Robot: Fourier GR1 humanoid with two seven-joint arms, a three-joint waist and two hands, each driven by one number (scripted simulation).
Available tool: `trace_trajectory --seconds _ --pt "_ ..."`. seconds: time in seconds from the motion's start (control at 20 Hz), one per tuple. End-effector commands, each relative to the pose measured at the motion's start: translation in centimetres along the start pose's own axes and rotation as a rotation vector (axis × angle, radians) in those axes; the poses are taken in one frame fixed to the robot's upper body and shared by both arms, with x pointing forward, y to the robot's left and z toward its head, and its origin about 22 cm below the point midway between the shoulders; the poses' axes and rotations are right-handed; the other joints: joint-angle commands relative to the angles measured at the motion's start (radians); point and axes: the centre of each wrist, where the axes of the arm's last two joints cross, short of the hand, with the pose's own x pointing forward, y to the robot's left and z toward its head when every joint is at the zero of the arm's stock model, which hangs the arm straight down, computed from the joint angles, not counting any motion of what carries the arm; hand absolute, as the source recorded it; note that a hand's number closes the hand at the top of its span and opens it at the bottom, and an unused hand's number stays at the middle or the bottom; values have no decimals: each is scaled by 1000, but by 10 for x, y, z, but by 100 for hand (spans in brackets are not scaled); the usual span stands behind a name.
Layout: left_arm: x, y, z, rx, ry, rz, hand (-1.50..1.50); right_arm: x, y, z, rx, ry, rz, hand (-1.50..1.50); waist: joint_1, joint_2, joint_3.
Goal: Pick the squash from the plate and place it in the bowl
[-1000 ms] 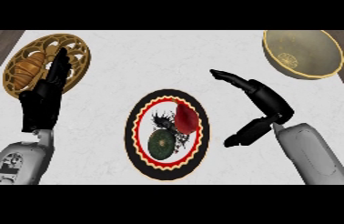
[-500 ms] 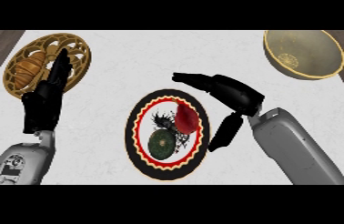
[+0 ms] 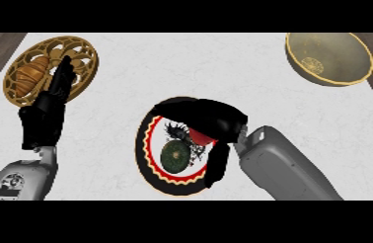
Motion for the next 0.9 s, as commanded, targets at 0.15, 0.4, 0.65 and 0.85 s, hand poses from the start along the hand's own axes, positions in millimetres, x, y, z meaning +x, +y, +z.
trace_trajectory --seconds 0.15,0.4,0.65,0.85 --pt "-11 12 -11 -15 -2 15 0 13 36 -31 123 146 108 -150 -3 4 0" --pt "-5 8 6 -24 14 11 0 -7 37 -42 111 184 91 -150 2 2 0" --pt "1 -1 9 -8 3 6 0 -38 60 -46 111 189 96 -150 3 2 1" --pt "-8 2 -5 6 -4 8 0 -42 65 -40 128 168 74 -150 -3 2 0"
